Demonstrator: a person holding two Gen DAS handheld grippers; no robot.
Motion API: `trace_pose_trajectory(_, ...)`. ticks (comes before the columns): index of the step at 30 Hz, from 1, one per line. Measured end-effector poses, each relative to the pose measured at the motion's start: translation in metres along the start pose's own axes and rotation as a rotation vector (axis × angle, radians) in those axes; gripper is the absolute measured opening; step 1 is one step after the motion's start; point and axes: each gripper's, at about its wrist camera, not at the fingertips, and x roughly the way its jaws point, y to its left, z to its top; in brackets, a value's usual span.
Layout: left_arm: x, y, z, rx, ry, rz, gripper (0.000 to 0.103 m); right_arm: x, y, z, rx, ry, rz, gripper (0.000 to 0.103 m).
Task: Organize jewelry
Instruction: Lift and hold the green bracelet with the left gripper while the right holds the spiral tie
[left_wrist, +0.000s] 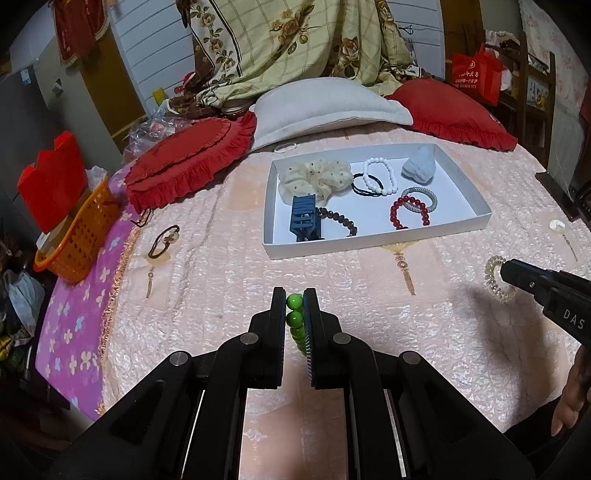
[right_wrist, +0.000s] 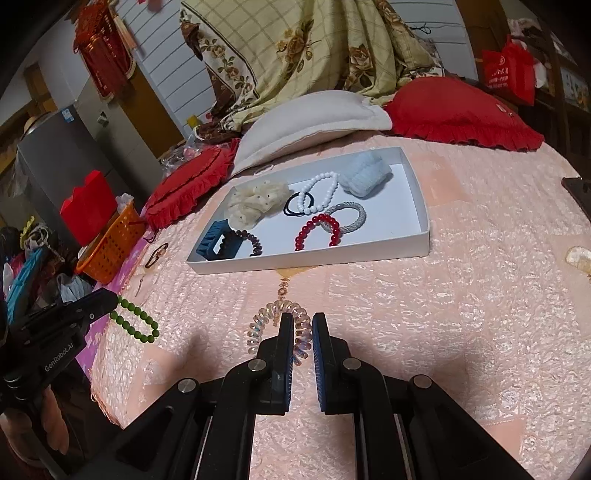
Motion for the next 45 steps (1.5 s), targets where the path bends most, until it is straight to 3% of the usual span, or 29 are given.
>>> trace_pose_trajectory(19, -0.002, 0.008, -0.003, -0.088, 0.005, -0.11, 0.008, -0.007, -0.017, -0.014, 0.038, 0.034, -0.053, 0.009)
trace_pose_trajectory(30, -0.006, 0.07, -0.017, -0.19, -0.043, -0.054, 0.008, 0.007, 0.012, -0.014, 0.014, 0.094, -0.096, 0.009)
trace_pose_trajectory(36, 0.001, 0.111, -0.031, -0.308, -0.006, -0.132, 0.008, 0.008, 0.037, -0.011, -0.042, 0.105, -0.117, 0.009)
trace_pose_trajectory(40, -0.001, 0.124, -0.034, -0.334, -0.019, -0.136, 0.008, 0.013, 0.049, -0.007, -0.058, 0.109, -0.124, 0.009)
trace_pose_trajectory(45, -0.004, 0.136, -0.037, -0.371, -0.033, -0.208, 0.008, 0.019, 0.067, -0.007, -0.09, 0.117, -0.116, 0.009)
